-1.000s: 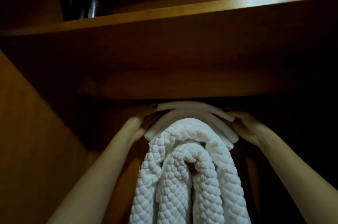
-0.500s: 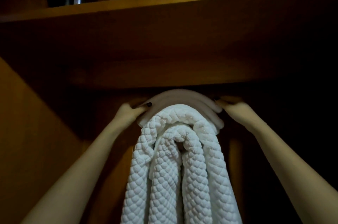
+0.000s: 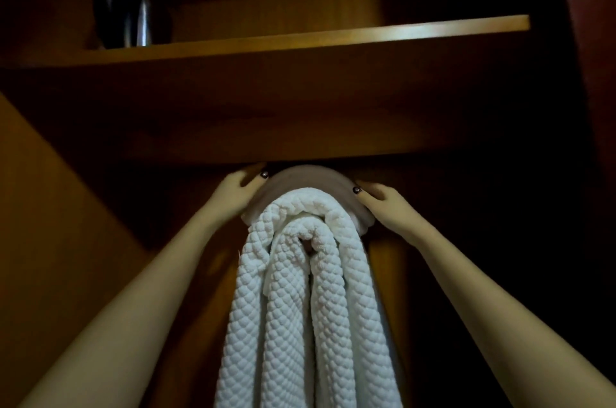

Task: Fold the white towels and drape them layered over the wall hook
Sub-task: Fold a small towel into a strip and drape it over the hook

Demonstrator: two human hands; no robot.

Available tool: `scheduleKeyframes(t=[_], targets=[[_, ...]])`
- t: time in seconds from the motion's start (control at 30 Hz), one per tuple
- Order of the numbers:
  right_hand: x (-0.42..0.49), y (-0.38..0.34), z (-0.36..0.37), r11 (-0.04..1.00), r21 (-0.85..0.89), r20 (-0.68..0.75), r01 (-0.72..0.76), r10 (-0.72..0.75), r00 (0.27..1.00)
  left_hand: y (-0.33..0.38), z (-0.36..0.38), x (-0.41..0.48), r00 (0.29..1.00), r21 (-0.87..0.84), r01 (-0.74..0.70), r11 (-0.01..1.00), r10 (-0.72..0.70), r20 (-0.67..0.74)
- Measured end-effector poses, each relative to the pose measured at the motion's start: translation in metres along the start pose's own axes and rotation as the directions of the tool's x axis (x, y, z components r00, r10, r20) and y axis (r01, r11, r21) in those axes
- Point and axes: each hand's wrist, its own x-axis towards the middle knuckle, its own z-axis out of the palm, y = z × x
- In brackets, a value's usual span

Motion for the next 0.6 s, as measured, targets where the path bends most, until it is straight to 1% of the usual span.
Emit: scheduleKeyframes(t=[0.1,0.23,0.33,0.4,0.47,0.6], targets=[[-0.031,-0.019,-0.009,0.996,-0.074,-0.047,0.041,-0.045,0.998,0.029,-0.008,-0.026,0.997,0.037,-0.073,0.997,0.073,-0.008],[-0.086,-0.053,-0.029,0.969,-0.211,-0.112,0.126,-0.152,0.982,0.07,-0.012,-0.073,0.988,0.036,-0.156,0.987,0.156,0.001],[-0.14,-0.079,-0.045,0.94,-0.301,-0.117,0.16,-0.203,0.972,0.094,-0.005,-0.115,0.973,0.081,-0.23,0.97,0.229,0.016],[-0.181,-0.089,-0.058,0.927,-0.342,-0.094,0.156,-0.199,0.976,0.107,0.008,-0.146,0.955,0.094,-0.296,0.951,0.295,0.022],[-0.223,-0.093,-0.073,0.92,-0.369,-0.065,0.132,-0.167,0.984,0.119,0.028,-0.176,0.936,0.068,-0.351,0.934,0.349,0.032],[-0.299,-0.077,-0.116,0.878,-0.478,-0.053,0.013,-0.044,0.998,0.143,0.084,-0.235,0.904,-0.018,-0.417,0.909,0.416,0.094]])
